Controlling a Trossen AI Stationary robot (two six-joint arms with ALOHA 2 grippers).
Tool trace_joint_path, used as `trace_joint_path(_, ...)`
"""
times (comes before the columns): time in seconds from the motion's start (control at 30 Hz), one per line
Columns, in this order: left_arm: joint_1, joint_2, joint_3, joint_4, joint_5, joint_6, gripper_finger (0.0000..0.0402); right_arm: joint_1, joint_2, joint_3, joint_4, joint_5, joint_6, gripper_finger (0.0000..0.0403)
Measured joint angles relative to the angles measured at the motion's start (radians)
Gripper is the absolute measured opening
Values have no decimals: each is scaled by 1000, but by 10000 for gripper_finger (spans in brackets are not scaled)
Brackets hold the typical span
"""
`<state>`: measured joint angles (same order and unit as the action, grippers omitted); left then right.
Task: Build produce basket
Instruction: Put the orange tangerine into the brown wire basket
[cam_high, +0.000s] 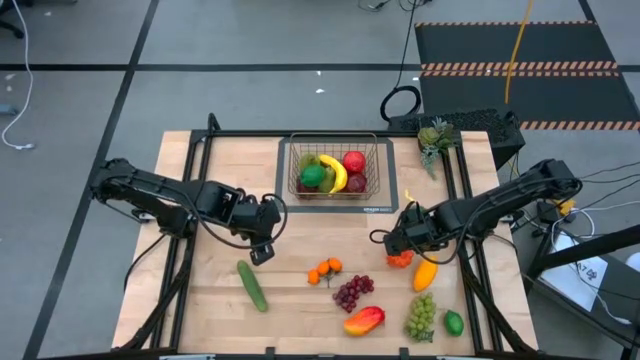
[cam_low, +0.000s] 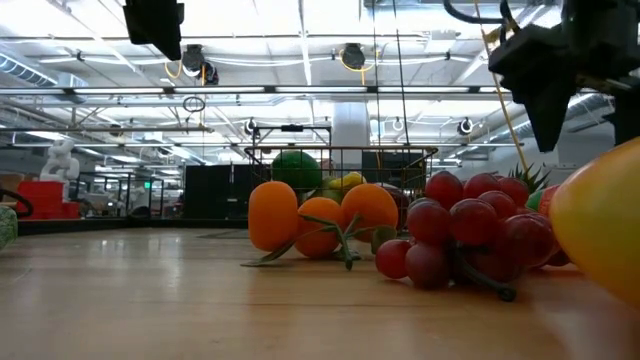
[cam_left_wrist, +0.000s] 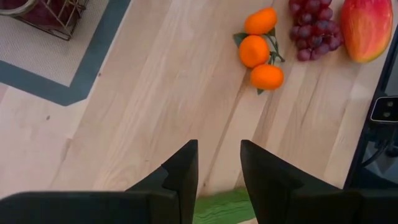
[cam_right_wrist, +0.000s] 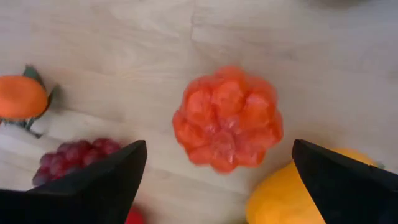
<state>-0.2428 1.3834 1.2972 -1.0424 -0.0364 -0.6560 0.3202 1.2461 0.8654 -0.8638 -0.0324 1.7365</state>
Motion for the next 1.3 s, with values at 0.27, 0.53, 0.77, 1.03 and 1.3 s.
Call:
trace_joint_path(0.27,0,0,0,0,0,-12,120,0,0,-84,124,9,1,400)
trace_joint_path(0.53,12,0,0,0,1,-20,120,0,0,-137,156,9,-21,400)
trace_joint_path(0.77,55,0,0,0,1,-8,120,0,0,-188,273,10,-23,400)
trace_joint_path(1.03,82,0,0,0,10,-4,120,0,-1,-237,296,10,-24,400)
trace_joint_path(1.3,83,0,1,0,11,-3,120,0,0,-239,304,9,-28,392)
